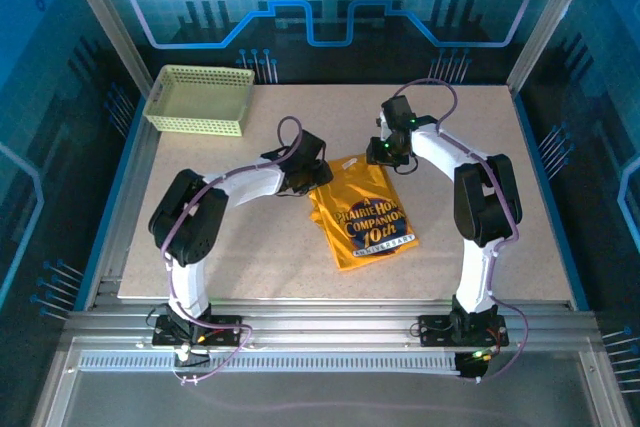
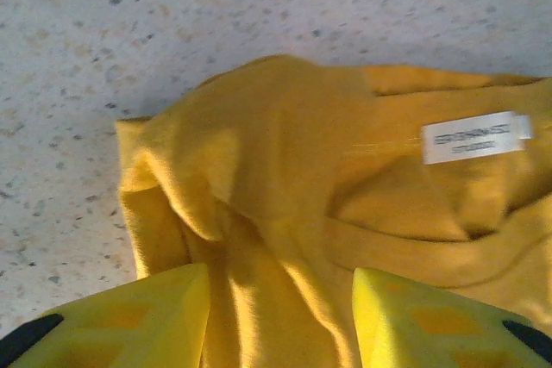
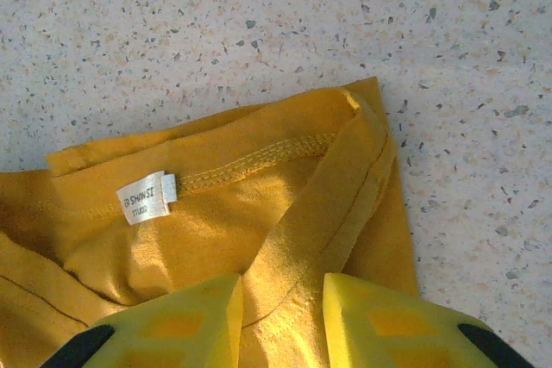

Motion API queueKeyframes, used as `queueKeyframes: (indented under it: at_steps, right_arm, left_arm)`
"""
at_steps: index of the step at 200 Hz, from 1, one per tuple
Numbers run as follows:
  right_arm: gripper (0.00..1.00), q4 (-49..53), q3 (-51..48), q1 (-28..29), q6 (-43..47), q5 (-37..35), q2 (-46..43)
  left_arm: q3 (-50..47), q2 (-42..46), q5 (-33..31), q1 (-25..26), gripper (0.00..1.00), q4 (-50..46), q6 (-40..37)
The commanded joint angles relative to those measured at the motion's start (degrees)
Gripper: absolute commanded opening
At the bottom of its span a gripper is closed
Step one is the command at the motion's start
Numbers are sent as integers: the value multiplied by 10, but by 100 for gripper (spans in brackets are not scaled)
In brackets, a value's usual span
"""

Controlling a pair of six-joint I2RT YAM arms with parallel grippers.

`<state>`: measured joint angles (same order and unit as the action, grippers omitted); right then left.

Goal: Fold the inside-out t-shirt

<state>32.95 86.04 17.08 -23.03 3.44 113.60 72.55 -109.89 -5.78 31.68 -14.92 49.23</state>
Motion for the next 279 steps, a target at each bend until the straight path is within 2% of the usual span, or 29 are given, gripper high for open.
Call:
queueKeyframes:
  at_steps: [1,51,68,96,104,128,162,193,234,279]
  right_arm:
    - [32,7,-1,-2,6,-5,-13]
    - [32,5,-10,-2,4,-4,-12]
    - [31,5,-10,-2,5,-5,-11]
    - [32,8,-8,-3,4,-7,-8]
    - [35,7,-9,-5,2,-2,-7]
    - [41,-4,-11,-18,-8,39,2]
    - [42,8,10,-18,-12,49,30]
    - [38,13,19,-18,-16,38,42]
    - [17,8,24,-18,-19,37,50]
    - [5,5,24,-18,-12,31,44]
  left_arm:
    - [28,-23,-17,-4,48,-43,-1]
    - [61,-55,-22,-13,47,-46,-20]
    - [69,-64,-13,-17,39,-31,-31]
    - [81,-58,4,-18,19,-9,-61]
    - [86,-55,12,-19,21,-6,-68]
    - [89,-34,45,-16,0,9,-77]
    - [49,42,96,5,0,66,-88]
    - [-29,118,116,16,0,130,-83]
    - [-132,118,112,-13,0,174,-51]
    - [-180,70,114,-53,0,218,-46]
